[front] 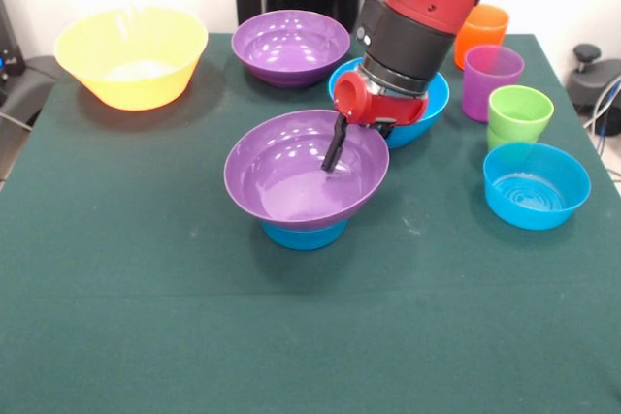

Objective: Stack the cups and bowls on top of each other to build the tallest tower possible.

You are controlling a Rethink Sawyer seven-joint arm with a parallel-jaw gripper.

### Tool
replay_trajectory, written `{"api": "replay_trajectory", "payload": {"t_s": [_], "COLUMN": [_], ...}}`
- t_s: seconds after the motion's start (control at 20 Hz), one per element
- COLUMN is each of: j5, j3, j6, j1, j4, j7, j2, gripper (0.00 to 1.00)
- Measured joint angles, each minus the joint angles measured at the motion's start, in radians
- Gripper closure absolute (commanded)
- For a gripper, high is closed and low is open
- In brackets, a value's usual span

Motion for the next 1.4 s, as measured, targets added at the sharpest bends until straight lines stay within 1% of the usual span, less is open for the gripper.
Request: {"api": "replay_trajectory", "payload": {"t_s": [0.25,0.8,1.05,1.15,1.4], "j5": [0.0,0.0,0.008,0.015,0.017], "j3": [-0.003,-0.002,0.018,0.036,0.042], "j6": [0.0,0.0,0.0,0.0,0.0], "j1": [0.0,-0.005,-0.027,-0.046,-0.058], "j4": [-0.014,-0.021,-0.018,-0.017,-0.013], "j7": [0.0,0.0,0.0,0.0,0.0], "j2": [0.02,0.022,0.012,0.005,-0.001], "gripper": [0.0,0.0,0.0,0.0,0.0]}}
